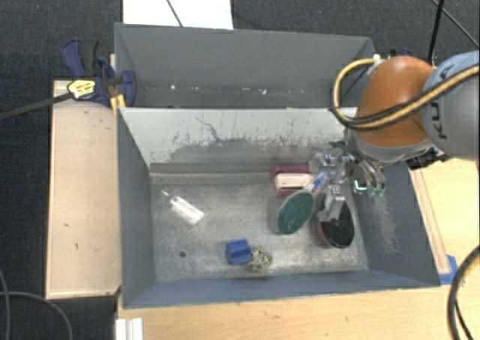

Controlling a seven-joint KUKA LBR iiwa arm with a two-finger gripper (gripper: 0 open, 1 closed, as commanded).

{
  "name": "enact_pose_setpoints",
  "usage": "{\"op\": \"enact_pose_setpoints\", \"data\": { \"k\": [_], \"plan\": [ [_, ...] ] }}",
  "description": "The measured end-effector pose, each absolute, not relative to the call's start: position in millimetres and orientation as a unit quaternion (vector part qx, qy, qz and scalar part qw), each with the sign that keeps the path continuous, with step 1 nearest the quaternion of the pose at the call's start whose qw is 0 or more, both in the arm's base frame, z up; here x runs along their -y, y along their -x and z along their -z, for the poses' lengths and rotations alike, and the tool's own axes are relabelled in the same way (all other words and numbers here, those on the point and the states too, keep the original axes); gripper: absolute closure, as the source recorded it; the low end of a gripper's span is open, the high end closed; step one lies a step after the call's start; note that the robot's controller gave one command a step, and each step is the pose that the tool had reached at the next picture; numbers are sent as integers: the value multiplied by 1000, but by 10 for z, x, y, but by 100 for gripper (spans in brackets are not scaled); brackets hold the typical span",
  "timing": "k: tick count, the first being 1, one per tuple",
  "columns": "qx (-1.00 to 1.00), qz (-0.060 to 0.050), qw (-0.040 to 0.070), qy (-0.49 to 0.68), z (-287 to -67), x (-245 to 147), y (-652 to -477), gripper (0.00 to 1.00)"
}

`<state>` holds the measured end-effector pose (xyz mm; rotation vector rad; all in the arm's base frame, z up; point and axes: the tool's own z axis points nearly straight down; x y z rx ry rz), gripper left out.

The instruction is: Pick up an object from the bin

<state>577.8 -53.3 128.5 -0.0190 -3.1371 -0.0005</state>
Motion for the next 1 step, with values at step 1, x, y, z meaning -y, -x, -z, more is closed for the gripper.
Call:
{"op": "enact_pose_setpoints", "data": {
  "k": [1],
  "plan": [
    [998, -1, -8, -65, -735, 250, -5872, 0]
  ]
}}
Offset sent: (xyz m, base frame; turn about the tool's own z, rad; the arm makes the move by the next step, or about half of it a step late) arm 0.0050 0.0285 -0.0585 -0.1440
